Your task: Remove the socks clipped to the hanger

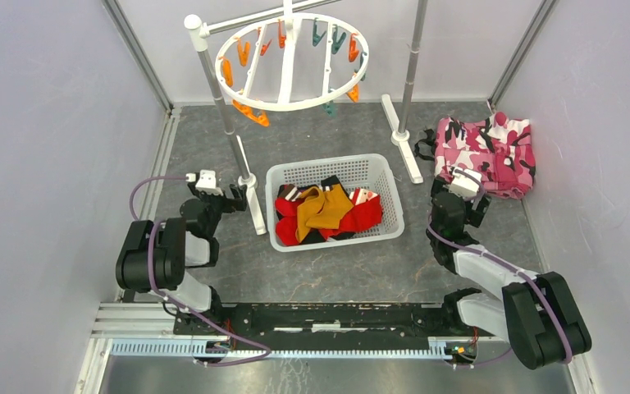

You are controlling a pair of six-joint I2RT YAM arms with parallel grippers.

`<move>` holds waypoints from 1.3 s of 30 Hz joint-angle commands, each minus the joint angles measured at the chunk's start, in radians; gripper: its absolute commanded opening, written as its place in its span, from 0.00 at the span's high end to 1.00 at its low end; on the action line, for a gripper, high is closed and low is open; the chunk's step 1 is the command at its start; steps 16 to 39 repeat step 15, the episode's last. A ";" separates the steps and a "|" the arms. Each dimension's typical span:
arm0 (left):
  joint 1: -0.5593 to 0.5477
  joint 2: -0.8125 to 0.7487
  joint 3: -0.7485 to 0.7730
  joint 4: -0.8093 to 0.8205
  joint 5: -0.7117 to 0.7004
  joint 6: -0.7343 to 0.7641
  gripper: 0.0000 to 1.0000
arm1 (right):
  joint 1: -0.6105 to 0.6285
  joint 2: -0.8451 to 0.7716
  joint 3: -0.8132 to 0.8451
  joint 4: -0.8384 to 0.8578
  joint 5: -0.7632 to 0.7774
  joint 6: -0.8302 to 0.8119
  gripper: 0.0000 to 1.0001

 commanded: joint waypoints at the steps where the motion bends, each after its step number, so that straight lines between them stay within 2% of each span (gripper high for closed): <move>1: -0.012 -0.019 0.012 -0.027 -0.044 0.018 0.00 | -0.002 0.002 -0.014 0.116 -0.045 -0.055 0.02; 14: -0.036 -0.020 0.027 -0.060 -0.090 0.030 0.00 | -0.003 -0.001 -0.047 0.136 -0.060 -0.037 0.02; 39: -0.036 -0.021 0.024 -0.057 -0.090 0.030 0.00 | -0.004 -0.003 -0.050 0.139 -0.060 -0.036 0.02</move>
